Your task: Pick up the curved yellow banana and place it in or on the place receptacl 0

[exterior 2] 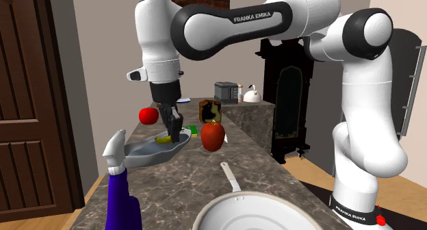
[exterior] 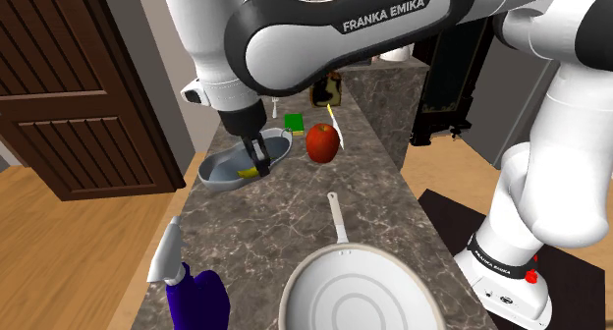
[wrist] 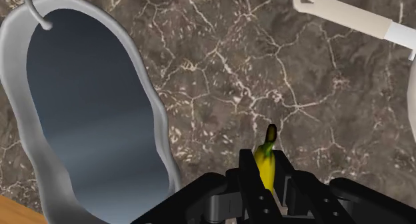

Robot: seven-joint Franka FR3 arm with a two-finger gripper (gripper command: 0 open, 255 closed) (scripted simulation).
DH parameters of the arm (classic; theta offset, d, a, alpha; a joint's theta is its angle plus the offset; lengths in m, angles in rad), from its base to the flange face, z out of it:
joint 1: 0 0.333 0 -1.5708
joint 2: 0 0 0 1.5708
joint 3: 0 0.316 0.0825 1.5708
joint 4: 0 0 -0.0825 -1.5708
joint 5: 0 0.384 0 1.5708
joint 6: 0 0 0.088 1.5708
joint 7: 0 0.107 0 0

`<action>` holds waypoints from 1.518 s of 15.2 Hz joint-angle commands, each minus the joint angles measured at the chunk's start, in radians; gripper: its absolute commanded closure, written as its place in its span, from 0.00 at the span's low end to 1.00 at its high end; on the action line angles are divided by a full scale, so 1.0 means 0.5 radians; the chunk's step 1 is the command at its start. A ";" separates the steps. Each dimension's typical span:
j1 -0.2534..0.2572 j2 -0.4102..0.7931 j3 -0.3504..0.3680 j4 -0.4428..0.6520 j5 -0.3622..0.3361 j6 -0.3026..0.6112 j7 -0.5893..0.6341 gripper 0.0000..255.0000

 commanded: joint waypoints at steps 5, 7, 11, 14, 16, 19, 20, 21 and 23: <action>0.006 0.006 0.003 0.164 0.001 -0.159 -0.020 1.00; -0.013 0.033 -0.014 0.204 -0.010 -0.167 -0.059 1.00; -0.088 0.161 -0.080 0.369 -0.054 -0.185 -0.208 1.00; -0.138 0.280 -0.126 0.529 -0.088 -0.213 -0.316 1.00; -0.168 0.372 -0.154 0.657 -0.111 -0.239 -0.388 1.00; -0.206 0.531 -0.195 0.889 -0.145 -0.296 -0.495 1.00; -0.215 0.585 -0.207 0.970 -0.155 -0.318 -0.527 1.00; -0.220 0.576 -0.208 0.928 -0.153 -0.287 -0.523 1.00; -0.229 0.560 -0.208 0.850 -0.149 -0.225 -0.514 1.00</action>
